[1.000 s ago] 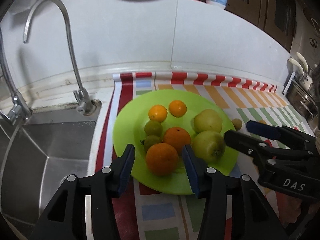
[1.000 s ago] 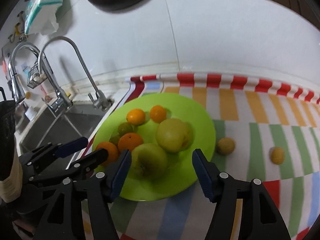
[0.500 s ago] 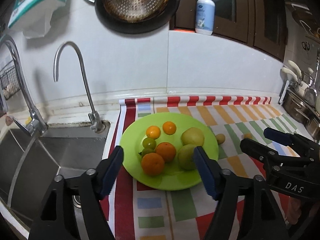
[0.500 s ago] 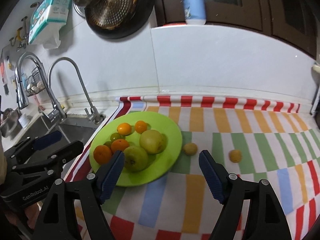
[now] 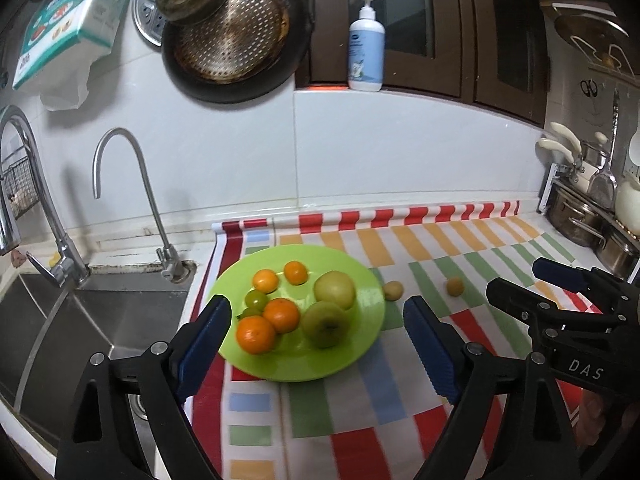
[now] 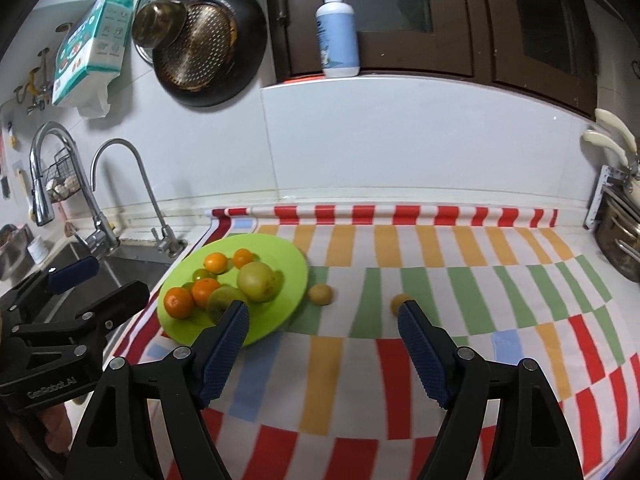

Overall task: Organize fruits
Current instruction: 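Withdraw both tools from the plate toward the small yellow-brown fruits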

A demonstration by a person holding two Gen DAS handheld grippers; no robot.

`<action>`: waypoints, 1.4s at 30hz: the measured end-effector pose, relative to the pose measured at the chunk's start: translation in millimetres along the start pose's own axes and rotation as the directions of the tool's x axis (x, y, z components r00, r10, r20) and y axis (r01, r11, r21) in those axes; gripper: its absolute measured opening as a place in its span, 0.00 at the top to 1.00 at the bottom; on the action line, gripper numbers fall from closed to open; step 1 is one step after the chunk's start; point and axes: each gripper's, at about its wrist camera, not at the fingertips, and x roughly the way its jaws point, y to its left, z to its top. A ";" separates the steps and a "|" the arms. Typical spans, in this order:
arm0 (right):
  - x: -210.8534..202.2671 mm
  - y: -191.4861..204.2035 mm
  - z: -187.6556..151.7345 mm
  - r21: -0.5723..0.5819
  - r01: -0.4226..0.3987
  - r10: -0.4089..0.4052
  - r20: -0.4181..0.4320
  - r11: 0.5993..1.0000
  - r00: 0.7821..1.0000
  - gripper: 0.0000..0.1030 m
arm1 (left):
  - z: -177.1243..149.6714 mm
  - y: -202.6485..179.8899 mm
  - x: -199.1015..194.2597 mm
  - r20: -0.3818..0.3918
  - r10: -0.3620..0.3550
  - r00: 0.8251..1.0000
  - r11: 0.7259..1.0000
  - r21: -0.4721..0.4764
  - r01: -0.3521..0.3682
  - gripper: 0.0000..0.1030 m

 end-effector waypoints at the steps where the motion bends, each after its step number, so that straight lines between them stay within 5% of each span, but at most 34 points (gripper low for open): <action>1: -2.3 -4.4 0.5 -0.002 0.005 -0.005 0.004 1.000 1.000 0.25 | 0.8 -4.5 -0.4 0.004 -0.002 1.000 1.000 -0.001 0.002 0.14; 17: -2.5 -52.9 6.5 -0.046 0.012 -0.011 0.020 0.999 1.000 0.25 | 10.1 -54.8 16.3 0.038 -0.012 0.999 1.000 0.023 0.011 0.14; 29: 35.9 -74.0 8.9 -0.054 0.011 -0.013 -0.028 0.998 1.000 0.25 | 14.4 -72.6 66.5 -0.005 -0.048 0.999 0.995 0.089 0.048 0.16; 42: 86.8 -85.1 -3.1 -0.031 -0.013 0.009 -0.122 0.999 0.992 0.32 | 3.8 -85.8 126.5 -0.110 -0.083 0.990 0.984 0.147 0.099 0.44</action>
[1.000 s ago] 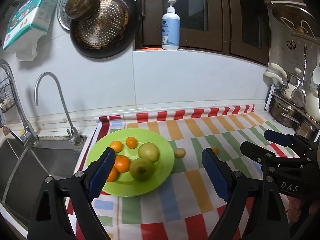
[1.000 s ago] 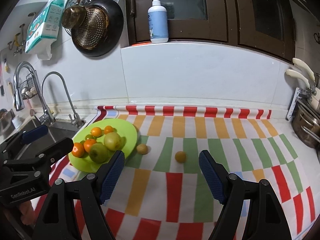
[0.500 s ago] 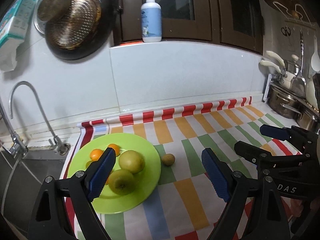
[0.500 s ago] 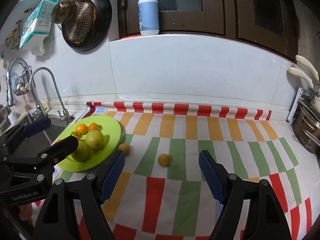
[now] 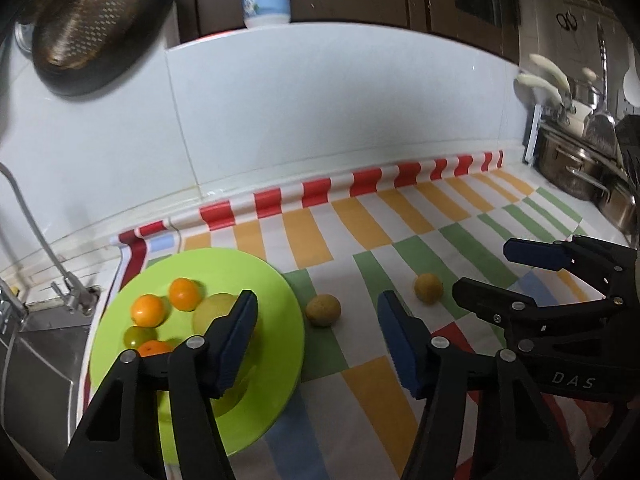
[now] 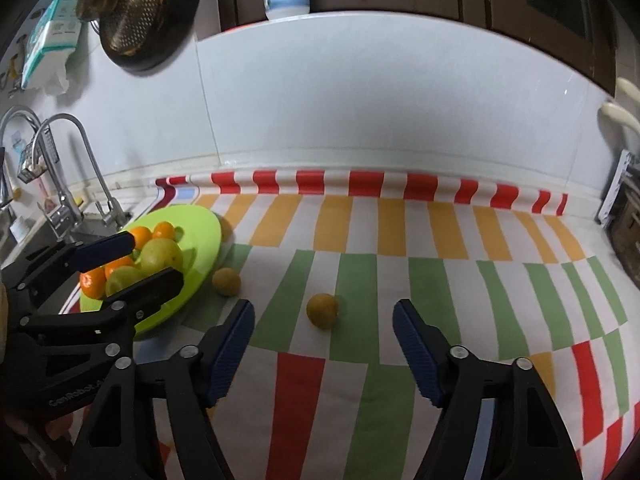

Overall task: Organize fruits
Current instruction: 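Withdraw both tools from the plate toward the small yellow-brown fruits, then close the left tool on a small yellow-brown fruit while the right closes on another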

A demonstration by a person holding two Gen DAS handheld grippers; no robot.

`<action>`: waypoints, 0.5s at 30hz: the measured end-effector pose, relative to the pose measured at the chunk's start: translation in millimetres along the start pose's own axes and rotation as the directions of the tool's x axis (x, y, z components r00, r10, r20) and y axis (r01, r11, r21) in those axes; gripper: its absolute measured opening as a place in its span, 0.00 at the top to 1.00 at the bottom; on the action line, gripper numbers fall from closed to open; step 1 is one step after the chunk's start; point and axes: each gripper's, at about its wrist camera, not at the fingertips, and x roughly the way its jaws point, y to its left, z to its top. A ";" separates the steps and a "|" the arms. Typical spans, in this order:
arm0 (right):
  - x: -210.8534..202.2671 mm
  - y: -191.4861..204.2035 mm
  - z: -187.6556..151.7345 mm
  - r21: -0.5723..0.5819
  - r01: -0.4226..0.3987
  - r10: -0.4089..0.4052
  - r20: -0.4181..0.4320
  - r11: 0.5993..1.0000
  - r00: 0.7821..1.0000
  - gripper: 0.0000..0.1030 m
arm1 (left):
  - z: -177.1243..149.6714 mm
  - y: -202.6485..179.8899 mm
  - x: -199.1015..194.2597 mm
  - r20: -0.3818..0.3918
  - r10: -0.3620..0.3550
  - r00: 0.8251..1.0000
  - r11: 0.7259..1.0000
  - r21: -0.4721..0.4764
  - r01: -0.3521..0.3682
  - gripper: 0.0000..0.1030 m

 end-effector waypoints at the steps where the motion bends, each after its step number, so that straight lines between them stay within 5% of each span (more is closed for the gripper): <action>1: 4.2 -1.5 -0.6 0.004 -0.003 0.003 -0.008 1.000 1.000 0.33 | -0.2 -1.3 4.5 -0.007 -0.002 1.000 1.000 0.006 0.002 0.46; 15: 46.8 -9.6 -8.4 0.052 -0.057 0.061 -0.092 0.997 0.994 0.51 | -2.9 -10.1 54.0 -0.109 -0.011 0.994 0.998 0.056 0.018 0.68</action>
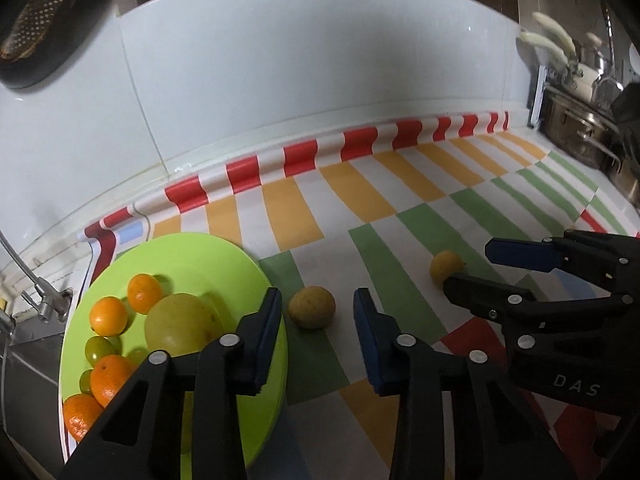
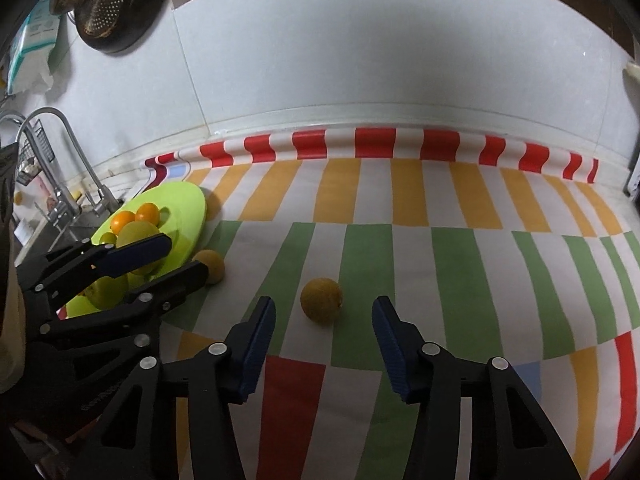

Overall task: Organize fruits
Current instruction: 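Close the left tool on a small yellow-brown fruit while the right closes on another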

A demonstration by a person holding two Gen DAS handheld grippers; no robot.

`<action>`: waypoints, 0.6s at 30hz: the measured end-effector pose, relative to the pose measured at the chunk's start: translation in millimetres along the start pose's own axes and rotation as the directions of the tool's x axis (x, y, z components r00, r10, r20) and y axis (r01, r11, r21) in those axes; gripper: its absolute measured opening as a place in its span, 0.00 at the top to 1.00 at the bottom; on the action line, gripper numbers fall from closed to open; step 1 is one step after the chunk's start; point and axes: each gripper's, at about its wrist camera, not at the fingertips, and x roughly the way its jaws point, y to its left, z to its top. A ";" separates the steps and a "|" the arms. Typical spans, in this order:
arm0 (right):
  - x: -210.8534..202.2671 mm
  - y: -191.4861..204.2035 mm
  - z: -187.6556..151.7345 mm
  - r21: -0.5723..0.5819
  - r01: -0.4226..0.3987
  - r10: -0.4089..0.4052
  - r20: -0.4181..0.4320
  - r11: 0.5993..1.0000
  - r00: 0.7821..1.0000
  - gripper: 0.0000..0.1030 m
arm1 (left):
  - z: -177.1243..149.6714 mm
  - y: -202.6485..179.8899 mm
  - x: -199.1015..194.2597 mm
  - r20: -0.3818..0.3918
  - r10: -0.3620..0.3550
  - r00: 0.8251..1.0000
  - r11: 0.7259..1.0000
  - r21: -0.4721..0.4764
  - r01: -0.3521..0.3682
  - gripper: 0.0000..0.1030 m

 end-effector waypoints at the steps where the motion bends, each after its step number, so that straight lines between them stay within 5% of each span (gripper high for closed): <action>1: 1.4 -0.5 -0.2 0.002 -0.002 0.002 -0.003 1.000 1.000 0.52 | 0.0 -0.2 2.5 -0.008 0.001 1.000 1.000 0.002 -0.001 0.70; 18: 25.6 -3.2 0.9 0.034 -0.025 0.027 -0.046 0.999 0.999 0.69 | 7.4 -4.0 20.4 -0.039 0.036 0.999 0.999 0.038 -0.035 0.71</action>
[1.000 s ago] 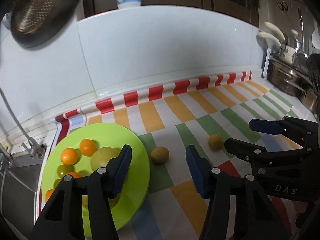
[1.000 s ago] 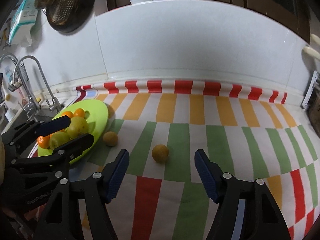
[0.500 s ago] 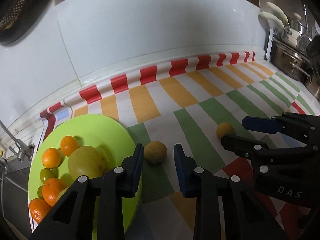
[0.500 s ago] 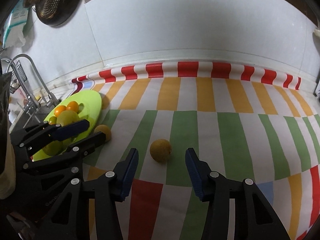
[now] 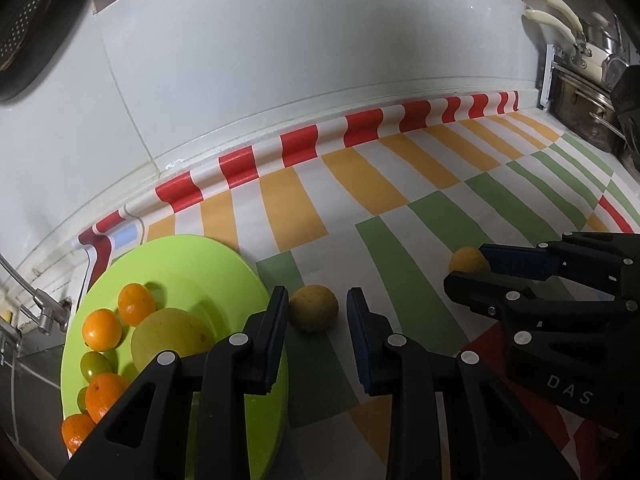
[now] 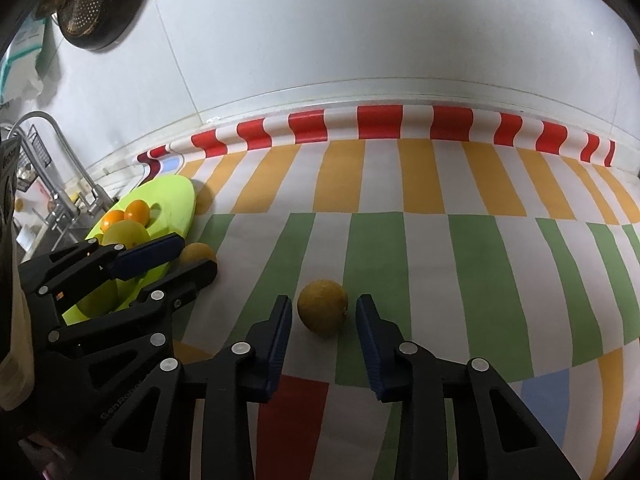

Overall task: Organize fruits
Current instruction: 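Close the left tool on a small yellow-brown fruit while the right closes on another, then carry both small fruits over the green plate and open both tools to release them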

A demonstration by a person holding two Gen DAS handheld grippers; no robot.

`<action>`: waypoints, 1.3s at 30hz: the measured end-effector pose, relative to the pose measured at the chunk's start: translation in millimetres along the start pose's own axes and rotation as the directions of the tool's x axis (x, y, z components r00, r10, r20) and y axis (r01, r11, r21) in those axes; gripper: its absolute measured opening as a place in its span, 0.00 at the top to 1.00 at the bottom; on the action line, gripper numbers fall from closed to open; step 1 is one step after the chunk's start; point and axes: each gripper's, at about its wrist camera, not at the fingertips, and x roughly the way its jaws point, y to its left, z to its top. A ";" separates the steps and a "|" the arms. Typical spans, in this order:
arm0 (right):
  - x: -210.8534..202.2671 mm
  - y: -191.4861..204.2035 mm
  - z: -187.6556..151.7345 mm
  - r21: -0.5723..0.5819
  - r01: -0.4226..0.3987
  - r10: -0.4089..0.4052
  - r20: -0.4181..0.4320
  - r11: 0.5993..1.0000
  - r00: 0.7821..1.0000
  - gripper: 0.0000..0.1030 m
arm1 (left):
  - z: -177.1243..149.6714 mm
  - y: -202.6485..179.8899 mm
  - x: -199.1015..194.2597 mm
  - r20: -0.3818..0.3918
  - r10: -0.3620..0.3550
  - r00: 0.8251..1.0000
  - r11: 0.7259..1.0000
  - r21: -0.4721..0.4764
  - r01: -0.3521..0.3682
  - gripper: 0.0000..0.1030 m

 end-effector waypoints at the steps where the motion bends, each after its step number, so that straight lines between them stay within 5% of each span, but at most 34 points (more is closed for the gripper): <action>1: 0.2 -0.2 -0.1 0.001 0.001 -0.001 0.000 1.000 1.000 0.71 | 0.3 -0.1 0.6 0.001 0.002 1.000 1.000 0.003 -0.002 0.71; 11: -5.7 1.9 2.3 0.000 -0.007 0.007 0.014 1.000 1.000 0.74 | 1.5 5.8 -5.2 0.007 -0.026 1.000 0.999 -0.033 0.026 0.75; 39: -93.4 49.0 9.1 -0.075 -0.018 0.030 0.163 0.997 0.986 0.74 | -12.1 33.2 -116.8 0.163 -0.024 0.986 0.985 -0.163 0.051 0.75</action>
